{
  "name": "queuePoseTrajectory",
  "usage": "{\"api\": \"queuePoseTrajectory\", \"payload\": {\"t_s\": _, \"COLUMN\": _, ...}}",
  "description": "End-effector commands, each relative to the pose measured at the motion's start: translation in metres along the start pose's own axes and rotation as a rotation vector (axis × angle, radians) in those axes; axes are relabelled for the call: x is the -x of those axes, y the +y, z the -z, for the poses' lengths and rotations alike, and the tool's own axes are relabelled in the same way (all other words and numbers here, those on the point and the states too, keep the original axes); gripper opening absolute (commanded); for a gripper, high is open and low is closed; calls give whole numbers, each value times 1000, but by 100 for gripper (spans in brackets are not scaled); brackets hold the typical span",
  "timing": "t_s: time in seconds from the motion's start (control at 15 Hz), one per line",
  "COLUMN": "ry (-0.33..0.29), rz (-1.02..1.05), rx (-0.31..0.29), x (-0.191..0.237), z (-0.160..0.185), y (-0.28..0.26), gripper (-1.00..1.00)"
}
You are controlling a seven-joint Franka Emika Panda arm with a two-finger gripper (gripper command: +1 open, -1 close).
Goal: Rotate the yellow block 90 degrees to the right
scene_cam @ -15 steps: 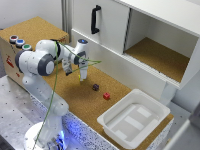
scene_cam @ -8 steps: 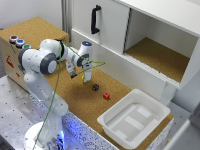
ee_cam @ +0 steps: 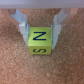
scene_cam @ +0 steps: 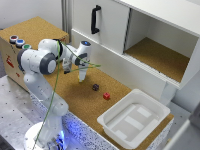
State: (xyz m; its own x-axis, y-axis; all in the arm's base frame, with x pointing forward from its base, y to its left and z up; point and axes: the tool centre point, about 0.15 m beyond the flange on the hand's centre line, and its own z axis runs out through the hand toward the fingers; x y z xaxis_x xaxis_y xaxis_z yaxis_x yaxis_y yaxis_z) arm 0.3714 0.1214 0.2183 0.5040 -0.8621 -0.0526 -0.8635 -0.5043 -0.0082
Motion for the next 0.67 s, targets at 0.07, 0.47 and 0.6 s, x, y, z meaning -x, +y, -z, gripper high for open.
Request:
{"api": "queuePoseTrajectory", "payload": {"t_s": 0.07, "ry": 16, "rz": -298, "rx": -125, "x": -18, "z": -26, "y": 4, "gripper": -100}}
{"api": "queuePoseTrajectory", "payload": {"t_s": 0.47, "ry": -56, "rz": -440, "rx": -203, "x": -35, "z": -33, "y": 8, "gripper": -100}}
{"api": "queuePoseTrajectory", "payload": {"t_s": 0.6, "ry": -26, "rz": -399, "rx": -197, "x": -33, "z": -17, "y": 8, "gripper": 100}}
